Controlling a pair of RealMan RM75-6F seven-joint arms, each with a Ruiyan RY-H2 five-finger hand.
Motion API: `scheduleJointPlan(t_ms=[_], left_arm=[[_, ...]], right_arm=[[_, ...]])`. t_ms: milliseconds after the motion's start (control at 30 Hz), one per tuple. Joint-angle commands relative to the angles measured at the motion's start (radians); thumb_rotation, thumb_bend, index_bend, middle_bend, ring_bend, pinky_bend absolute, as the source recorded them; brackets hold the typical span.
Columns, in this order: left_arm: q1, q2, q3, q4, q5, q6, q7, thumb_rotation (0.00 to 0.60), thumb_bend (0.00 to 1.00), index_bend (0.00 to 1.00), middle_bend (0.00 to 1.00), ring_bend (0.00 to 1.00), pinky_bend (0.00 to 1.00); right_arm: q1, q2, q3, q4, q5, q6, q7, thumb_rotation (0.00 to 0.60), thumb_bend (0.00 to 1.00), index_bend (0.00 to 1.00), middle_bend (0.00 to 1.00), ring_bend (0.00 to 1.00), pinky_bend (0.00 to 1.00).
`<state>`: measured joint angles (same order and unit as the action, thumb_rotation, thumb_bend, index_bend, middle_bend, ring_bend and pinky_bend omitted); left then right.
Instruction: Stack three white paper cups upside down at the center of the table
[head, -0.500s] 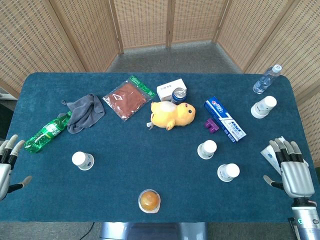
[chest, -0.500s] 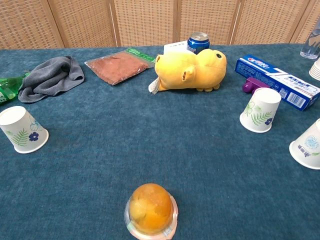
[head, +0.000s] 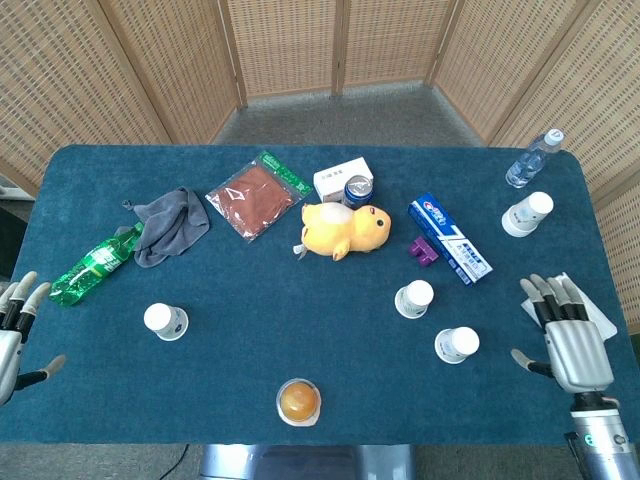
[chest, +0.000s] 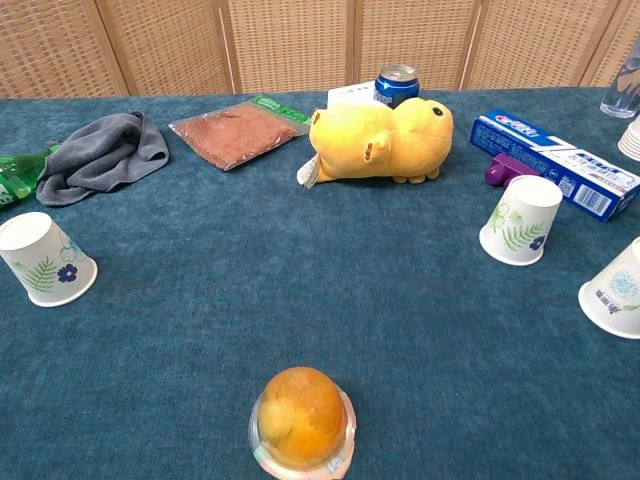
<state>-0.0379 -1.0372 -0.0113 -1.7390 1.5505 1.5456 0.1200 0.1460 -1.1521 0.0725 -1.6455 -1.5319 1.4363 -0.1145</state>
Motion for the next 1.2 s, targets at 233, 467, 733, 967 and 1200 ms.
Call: scheduleJointPlan(t_ms=[233,467,733,967,1200], left_arm=[[0.011,0.027,0.008,-0.033,0.015,0.014,-0.013,0.600,0.14,0.00,0.00,0.00,0.00],[0.009,0.029,0.006,-0.035,0.005,0.005,-0.014,0.600,0.14,0.00,0.00,0.00,0.00],[0.003,0.024,0.000,-0.028,-0.012,-0.012,-0.010,0.600,0.14,0.00,0.00,0.00,0.00],[0.002,0.022,-0.002,-0.026,-0.017,-0.015,-0.007,0.600,0.14,0.00,0.00,0.00,0.00],[0.000,0.020,-0.006,-0.023,-0.027,-0.019,-0.005,0.600,0.14,0.00,0.00,0.00,0.00]], right_arm=[[0.111,-0.001,0.035,-0.112,0.031,-0.158,-0.049,0.600,0.14,0.00,0.00,0.00,0.00],[0.210,-0.033,0.069,-0.131,0.092,-0.294,-0.038,0.600,0.13,0.00,0.00,0.00,0.06],[0.301,-0.090,0.093,-0.089,0.170,-0.400,-0.072,0.600,0.14,0.00,0.00,0.00,0.13],[0.354,-0.149,0.089,-0.028,0.206,-0.454,-0.099,0.600,0.14,0.00,0.00,0.00,0.18],[0.405,-0.188,0.100,0.051,0.237,-0.500,-0.095,0.600,0.15,0.00,0.00,0.00,0.22]])
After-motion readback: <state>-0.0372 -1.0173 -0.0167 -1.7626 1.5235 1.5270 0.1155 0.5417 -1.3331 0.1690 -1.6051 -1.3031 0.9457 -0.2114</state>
